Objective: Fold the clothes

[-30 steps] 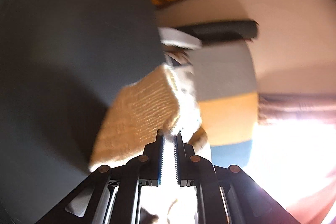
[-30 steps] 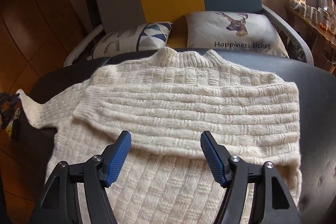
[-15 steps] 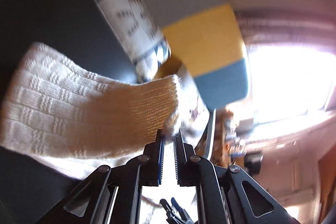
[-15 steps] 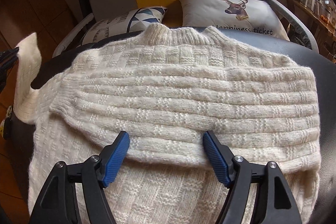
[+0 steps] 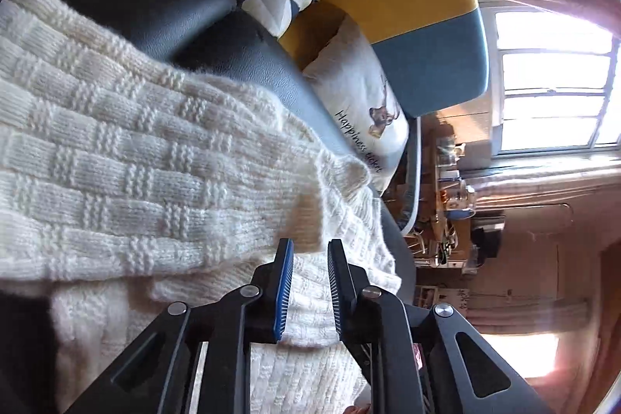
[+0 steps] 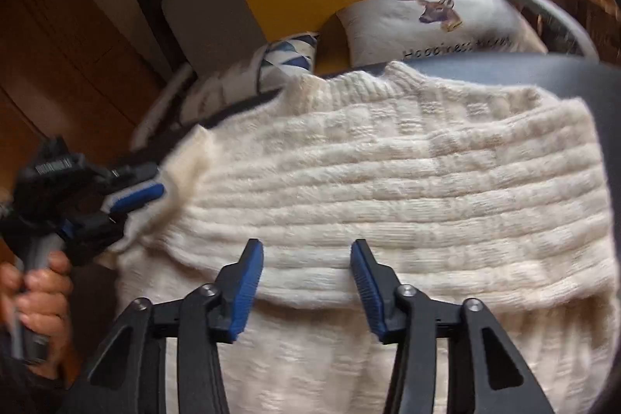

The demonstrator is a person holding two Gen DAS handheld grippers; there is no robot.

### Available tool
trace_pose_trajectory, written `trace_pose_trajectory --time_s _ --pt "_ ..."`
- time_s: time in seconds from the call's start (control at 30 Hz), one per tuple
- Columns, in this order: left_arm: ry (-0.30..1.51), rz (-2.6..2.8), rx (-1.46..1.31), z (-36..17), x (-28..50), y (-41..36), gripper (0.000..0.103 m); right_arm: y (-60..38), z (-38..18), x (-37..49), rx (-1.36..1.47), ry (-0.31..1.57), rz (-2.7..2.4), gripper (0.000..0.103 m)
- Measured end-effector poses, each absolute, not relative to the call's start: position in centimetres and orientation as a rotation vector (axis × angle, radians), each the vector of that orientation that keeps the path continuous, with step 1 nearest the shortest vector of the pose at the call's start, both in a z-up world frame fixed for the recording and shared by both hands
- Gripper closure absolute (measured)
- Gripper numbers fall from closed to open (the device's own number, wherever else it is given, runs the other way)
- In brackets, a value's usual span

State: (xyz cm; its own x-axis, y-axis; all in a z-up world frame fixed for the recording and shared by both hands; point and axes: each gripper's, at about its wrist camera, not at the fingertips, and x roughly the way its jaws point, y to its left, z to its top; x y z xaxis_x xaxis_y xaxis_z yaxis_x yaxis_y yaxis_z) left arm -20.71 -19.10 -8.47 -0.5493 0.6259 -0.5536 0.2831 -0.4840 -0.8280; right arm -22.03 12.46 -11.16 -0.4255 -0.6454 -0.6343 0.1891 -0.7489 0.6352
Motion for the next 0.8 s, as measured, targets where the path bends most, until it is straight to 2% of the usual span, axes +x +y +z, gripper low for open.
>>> trace_pose_trajectory --time_s 0.1,0.17,0.43,0.5,0.53,0.57,0.8 --pt "-1.477 2.153 -1.241 -7.0 -18.7 -21.8 0.078 11.2 -11.6 -22.8 1.241 -0.88 -2.031 0.057" --pt "-1.508 2.181 -1.195 -6.8 -17.4 -24.1 0.075 9.5 -12.5 -23.4 1.288 -0.958 -1.974 0.056" --pt "-1.735 2.162 -1.137 -10.8 -10.8 -31.1 0.071 2.6 -14.6 -25.1 1.353 -1.055 -1.954 0.057" --pt "-1.775 2.15 -1.138 -12.0 -10.0 -31.9 0.071 1.9 -14.9 -25.5 1.35 -1.093 -1.99 0.063" --pt "-1.785 2.145 -1.139 -12.4 -9.8 -32.2 0.071 1.7 -14.8 -25.6 1.329 -1.109 -2.007 0.077" --pt "-1.787 2.145 -1.14 -12.7 -9.4 -32.5 0.071 1.4 -14.7 -25.8 1.318 -1.12 -2.023 0.086" --pt "-1.858 2.097 -1.101 -13.9 -8.0 -33.7 0.071 -0.2 -16.8 -27.0 1.367 -1.208 -1.958 0.088"
